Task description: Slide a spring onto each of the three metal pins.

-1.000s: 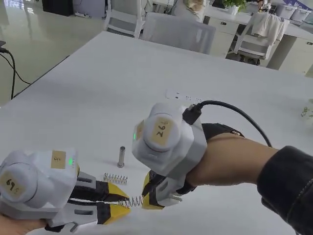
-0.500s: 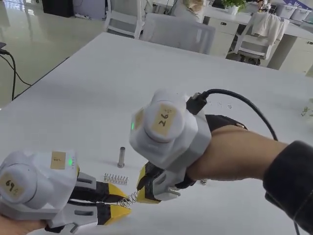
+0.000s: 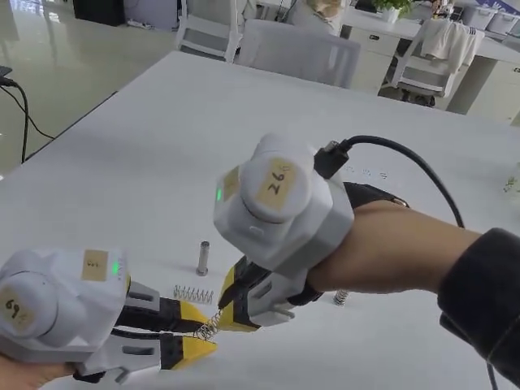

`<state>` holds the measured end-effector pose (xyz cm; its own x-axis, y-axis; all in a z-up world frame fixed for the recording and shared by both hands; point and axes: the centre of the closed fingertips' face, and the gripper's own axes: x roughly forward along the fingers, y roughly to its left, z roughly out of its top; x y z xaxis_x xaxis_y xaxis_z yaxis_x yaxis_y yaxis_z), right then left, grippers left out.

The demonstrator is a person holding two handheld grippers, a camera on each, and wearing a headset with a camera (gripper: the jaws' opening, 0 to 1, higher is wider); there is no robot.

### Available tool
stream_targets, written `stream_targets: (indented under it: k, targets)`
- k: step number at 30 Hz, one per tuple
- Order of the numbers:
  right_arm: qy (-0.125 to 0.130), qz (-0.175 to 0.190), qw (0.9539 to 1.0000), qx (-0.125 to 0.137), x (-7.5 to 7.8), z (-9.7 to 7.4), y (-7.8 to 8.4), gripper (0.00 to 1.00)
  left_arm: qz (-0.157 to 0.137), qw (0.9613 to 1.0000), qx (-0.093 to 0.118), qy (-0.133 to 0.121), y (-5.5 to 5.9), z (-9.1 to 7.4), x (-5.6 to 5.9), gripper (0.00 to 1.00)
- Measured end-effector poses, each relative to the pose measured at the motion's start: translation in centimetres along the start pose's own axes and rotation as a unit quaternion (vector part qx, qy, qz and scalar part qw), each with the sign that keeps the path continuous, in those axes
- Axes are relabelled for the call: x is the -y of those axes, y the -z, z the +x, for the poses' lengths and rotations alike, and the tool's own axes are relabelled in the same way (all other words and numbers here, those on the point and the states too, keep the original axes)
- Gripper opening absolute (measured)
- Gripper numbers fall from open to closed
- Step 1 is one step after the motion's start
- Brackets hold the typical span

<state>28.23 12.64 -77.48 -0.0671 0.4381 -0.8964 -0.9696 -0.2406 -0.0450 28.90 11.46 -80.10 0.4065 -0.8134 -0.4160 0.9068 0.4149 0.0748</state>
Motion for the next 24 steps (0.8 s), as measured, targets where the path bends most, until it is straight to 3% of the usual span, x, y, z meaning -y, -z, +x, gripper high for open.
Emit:
stream_targets:
  k: [13,24]
  targets:
    - [-0.026,0.045,0.9980,0.034,-0.1,0.6,0.4,0.09,-0.004,0.9999,0.011,0.002,-0.4,0.1,-0.1,0.02]
    - [-0.028,0.049,0.9975,0.044,-0.1,0.7,-0.2,0.09,-0.007,0.9996,0.026,-0.002,-1.3,0.0,-0.3,0.02]
